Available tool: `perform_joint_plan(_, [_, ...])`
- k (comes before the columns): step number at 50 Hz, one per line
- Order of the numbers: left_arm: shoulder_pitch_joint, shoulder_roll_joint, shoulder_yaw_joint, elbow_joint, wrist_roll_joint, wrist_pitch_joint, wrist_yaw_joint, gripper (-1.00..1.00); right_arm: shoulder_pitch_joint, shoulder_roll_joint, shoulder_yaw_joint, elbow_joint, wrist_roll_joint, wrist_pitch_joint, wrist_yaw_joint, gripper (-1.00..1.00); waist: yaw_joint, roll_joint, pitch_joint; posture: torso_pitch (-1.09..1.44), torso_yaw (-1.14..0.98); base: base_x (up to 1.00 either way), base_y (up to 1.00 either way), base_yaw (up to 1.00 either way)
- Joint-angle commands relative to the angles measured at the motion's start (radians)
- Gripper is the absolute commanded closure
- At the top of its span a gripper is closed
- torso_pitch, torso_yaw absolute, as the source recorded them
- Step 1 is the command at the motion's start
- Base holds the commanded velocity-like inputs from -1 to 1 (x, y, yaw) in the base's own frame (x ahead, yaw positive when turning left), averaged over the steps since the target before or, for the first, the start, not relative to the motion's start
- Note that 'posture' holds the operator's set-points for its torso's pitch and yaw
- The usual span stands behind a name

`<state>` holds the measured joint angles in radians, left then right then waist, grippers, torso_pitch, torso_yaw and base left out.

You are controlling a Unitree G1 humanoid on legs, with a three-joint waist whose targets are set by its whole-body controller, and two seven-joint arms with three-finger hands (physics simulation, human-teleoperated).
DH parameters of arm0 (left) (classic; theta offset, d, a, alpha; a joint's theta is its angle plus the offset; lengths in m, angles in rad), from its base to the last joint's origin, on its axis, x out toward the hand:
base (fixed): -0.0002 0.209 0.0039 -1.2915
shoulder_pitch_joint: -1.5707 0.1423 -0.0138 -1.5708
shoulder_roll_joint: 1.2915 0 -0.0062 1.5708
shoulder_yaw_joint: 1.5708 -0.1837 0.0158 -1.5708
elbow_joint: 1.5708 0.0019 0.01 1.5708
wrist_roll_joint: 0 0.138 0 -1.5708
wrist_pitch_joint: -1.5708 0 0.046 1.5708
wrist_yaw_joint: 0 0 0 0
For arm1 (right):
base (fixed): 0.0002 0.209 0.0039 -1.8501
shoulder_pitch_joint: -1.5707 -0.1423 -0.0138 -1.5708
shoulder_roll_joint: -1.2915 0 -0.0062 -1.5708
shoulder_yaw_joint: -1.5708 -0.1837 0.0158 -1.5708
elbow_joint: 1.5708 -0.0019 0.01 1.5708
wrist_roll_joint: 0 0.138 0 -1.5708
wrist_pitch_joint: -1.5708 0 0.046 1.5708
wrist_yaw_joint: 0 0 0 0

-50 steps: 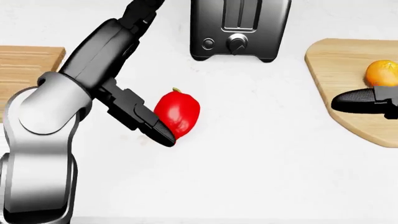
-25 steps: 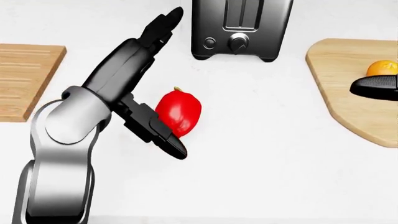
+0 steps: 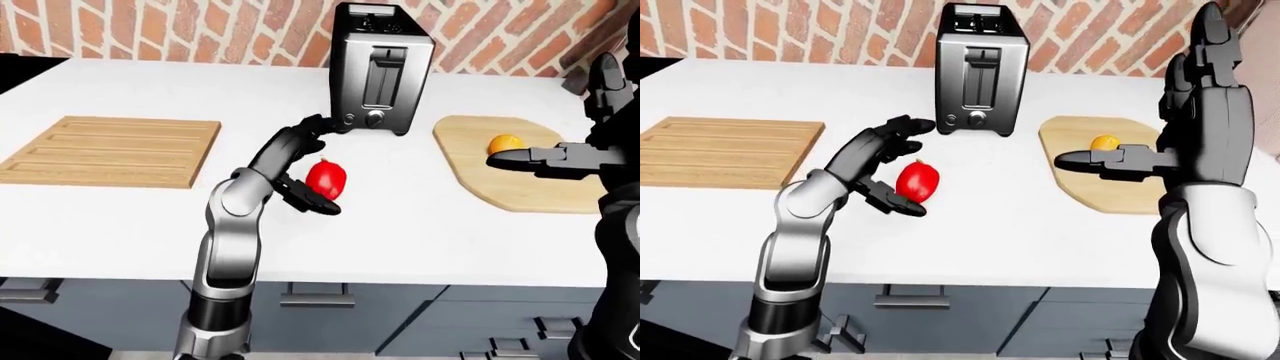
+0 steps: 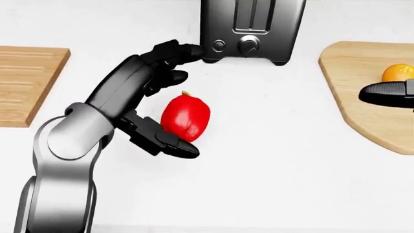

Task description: Place the tangerine and the bell pepper on separate cutting boards.

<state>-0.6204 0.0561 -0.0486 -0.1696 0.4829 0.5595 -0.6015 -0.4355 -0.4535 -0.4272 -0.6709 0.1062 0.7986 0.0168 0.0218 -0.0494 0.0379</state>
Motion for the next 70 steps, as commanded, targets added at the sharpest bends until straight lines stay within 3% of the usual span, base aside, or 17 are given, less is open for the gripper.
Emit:
perform_joint_plan(1, [-0.028, 0.001, 0.005, -0.032, -0.005, -0.026, 0.012, -0.4, -0.024, -0.016, -0.016, -0.025, -0.003, -0.024, -0.003, -1.0, 0.0, -0.004, -0.023, 0.0, 0.0, 0.0, 0.0, 0.0])
perform_joint_plan(25, [0.011, -0.001, 0.002, -0.014, -0.008, -0.049, 0.019, -0.25, -0.018, -0.022, -0.025, -0.042, 0.004, -0.011, 0.0, -1.0, 0.0, -0.003, -0.025, 0.0, 0.0, 0.0, 0.0, 0.0])
perform_joint_plan(30, [0.0, 0.002, 0.005, -0.007, -0.009, -0.047, 0.019, -0.04, -0.026, -0.022, -0.015, -0.033, 0.0, -0.015, -0.001, -1.0, -0.001, -0.003, -0.025, 0.0, 0.0, 0.0, 0.0, 0.0])
perform_joint_plan(39, [-0.002, 0.006, 0.007, -0.01, -0.007, -0.043, 0.017, 0.15, -0.026, -0.022, -0.017, -0.033, 0.0, -0.015, 0.002, -1.0, -0.001, -0.002, -0.025, 0.0, 0.0, 0.0, 0.0, 0.0])
perform_joint_plan(45, [0.004, 0.01, 0.009, -0.015, -0.008, -0.042, 0.019, 0.47, -0.047, -0.032, -0.041, -0.044, 0.022, 0.006, -0.02, -1.0, -0.001, -0.002, -0.025, 0.0, 0.0, 0.0, 0.0, 0.0])
perform_joint_plan(56, [-0.027, 0.03, 0.025, -0.026, -0.006, -0.018, 0.008, 0.69, -0.059, -0.098, -0.117, -0.059, 0.137, 0.038, -0.118, -1.0, 0.002, -0.006, -0.021, 0.0, 0.0, 0.0, 0.0, 0.0])
perform_joint_plan(65, [-0.052, 0.065, 0.049, -0.065, -0.008, 0.025, -0.01, 1.0, -0.046, -0.116, -0.111, -0.059, 0.178, 0.032, -0.155, -1.0, 0.002, -0.008, -0.016, 0.0, 0.0, 0.0, 0.0, 0.0])
perform_joint_plan(70, [-0.081, 0.088, 0.065, -0.069, -0.013, 0.045, -0.016, 1.0, -0.04, -0.108, -0.096, -0.051, 0.173, 0.019, -0.158, -1.0, 0.003, -0.008, -0.016, 0.0, 0.0, 0.0, 0.0, 0.0])
